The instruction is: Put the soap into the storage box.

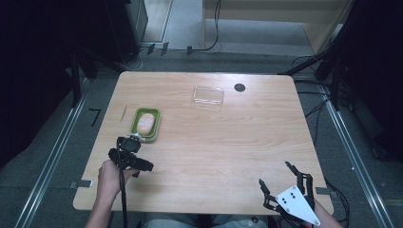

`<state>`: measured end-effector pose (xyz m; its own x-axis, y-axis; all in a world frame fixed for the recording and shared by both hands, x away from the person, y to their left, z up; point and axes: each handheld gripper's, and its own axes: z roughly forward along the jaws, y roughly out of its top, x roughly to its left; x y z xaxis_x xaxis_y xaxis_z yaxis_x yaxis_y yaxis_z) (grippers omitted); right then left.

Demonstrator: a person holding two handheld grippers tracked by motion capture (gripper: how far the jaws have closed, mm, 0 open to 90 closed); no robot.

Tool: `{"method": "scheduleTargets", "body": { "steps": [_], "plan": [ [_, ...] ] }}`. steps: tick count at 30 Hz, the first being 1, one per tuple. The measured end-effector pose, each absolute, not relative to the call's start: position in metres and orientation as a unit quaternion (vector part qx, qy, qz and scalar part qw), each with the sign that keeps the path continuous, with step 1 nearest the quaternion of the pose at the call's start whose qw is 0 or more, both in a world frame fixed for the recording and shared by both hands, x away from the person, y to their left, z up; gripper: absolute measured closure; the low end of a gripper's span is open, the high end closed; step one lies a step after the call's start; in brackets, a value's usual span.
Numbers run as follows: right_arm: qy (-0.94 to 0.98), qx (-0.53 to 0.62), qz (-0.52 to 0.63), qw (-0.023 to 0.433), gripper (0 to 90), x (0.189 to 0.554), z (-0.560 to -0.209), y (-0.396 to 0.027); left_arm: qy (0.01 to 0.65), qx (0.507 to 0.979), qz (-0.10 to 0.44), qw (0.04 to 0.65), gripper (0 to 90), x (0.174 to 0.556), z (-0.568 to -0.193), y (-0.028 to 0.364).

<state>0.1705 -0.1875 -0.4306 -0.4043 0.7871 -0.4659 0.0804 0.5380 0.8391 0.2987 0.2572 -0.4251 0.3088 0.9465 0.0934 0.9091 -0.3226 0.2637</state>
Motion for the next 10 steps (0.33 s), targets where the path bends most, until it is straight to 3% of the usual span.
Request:
{"method": "scheduleTargets", "body": {
  "steps": [10],
  "plan": [
    [0.748,0.286,0.382,0.462,13.1,0.1721,-0.4311,-0.1867,0.575,0.808,0.109,0.068,6.1,0.2916,-0.4339,0.2640]
  ]
}}
